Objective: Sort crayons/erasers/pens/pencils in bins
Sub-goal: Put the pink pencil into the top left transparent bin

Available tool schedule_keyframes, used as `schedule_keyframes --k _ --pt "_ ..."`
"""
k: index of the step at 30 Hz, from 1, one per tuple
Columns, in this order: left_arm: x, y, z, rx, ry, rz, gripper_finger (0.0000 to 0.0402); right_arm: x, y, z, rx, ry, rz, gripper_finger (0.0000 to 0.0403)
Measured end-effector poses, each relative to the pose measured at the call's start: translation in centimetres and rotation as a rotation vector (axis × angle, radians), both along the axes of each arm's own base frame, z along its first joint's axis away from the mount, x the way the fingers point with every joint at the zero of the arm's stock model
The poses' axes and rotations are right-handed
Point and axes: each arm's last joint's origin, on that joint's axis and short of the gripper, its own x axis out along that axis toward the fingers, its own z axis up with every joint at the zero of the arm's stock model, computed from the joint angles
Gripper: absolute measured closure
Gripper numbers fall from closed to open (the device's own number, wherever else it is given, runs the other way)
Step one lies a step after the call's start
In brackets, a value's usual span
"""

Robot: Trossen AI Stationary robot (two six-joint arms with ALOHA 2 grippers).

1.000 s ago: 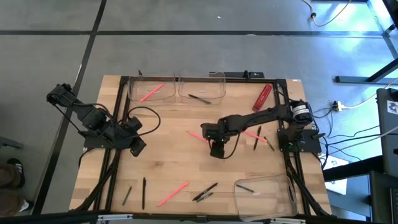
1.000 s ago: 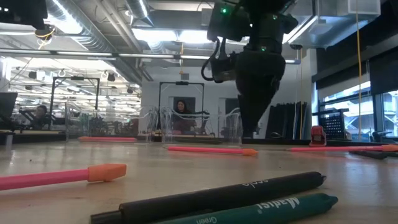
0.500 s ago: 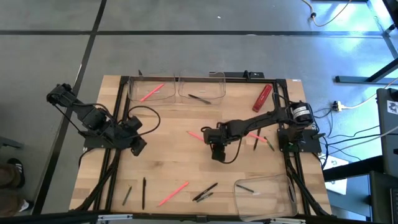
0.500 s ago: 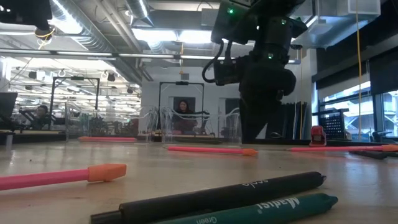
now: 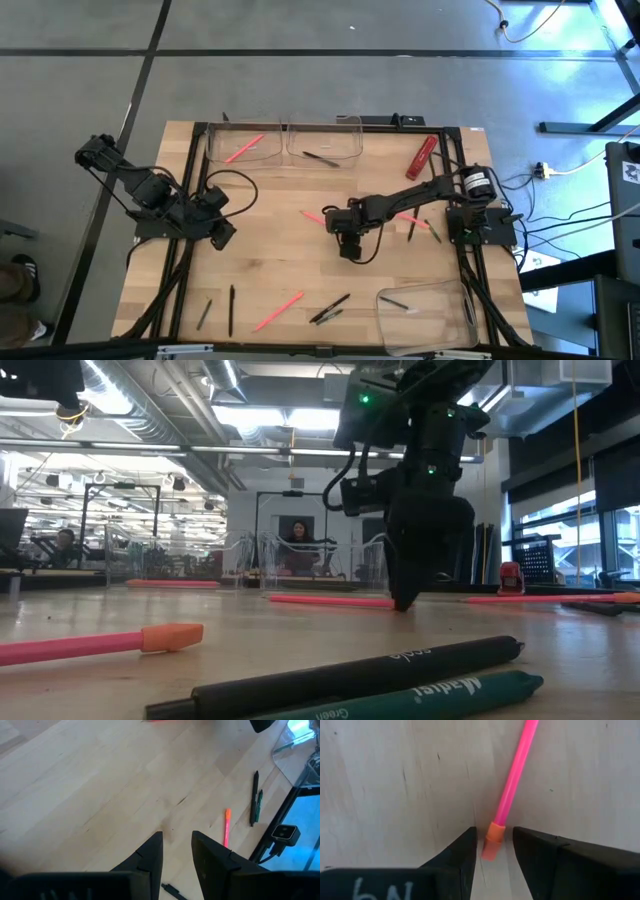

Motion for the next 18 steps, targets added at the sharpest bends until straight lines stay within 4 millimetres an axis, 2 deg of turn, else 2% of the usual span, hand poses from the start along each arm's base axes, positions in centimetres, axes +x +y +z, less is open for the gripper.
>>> schedule_keyframes --k 7,15,18 --pt "0.00 0.00 0.00 0.000 0.000 0.000 0.0306 0.04 -0.01 -0.14 0.005 0.003 -0.021 0.0284" --pt "0.00 0.00 0.00 0.000 0.000 -0.001 0.0306 0.07 0.03 -0.22 0.012 0.001 -0.005 0.0357" --pt "0.01 -0.01 0.00 0.000 0.000 0.000 0.0306 0.06 0.03 -0.26 0.012 0.003 -0.002 0.0372"
